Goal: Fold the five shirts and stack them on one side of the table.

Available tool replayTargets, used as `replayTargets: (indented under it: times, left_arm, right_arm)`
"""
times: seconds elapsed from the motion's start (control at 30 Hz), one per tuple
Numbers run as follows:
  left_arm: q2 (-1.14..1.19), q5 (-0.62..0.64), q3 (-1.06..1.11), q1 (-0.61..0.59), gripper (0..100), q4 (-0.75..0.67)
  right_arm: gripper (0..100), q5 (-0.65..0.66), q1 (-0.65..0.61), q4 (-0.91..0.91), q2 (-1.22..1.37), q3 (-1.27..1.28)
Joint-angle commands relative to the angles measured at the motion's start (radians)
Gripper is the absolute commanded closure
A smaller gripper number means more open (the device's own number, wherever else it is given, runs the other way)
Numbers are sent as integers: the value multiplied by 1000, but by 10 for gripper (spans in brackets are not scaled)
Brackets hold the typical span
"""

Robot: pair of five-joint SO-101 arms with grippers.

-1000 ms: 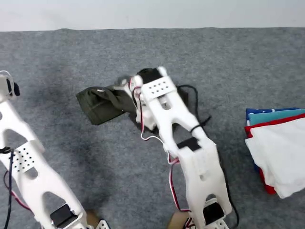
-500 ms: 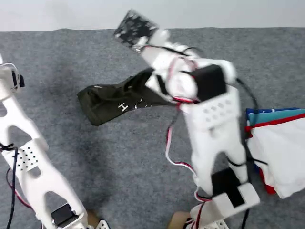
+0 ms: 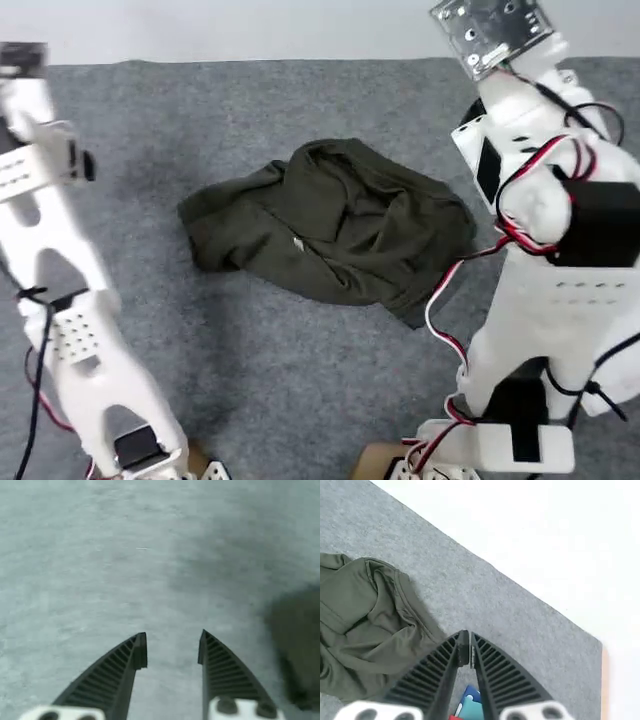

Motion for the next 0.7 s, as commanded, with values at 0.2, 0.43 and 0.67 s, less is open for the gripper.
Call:
replayTargets:
  times: [0.2, 0.43, 0.67]
  left_arm:
    - [-226, -61, 418, 356, 823, 14]
    - [-175, -61, 452, 422, 765, -55]
    - [-89, -60, 377, 442, 722, -81]
  right_arm:
    - [988, 11, 15, 31, -39, 34]
    - [988, 8, 15, 38, -39, 114]
    - [988, 5, 15, 38, -39, 210]
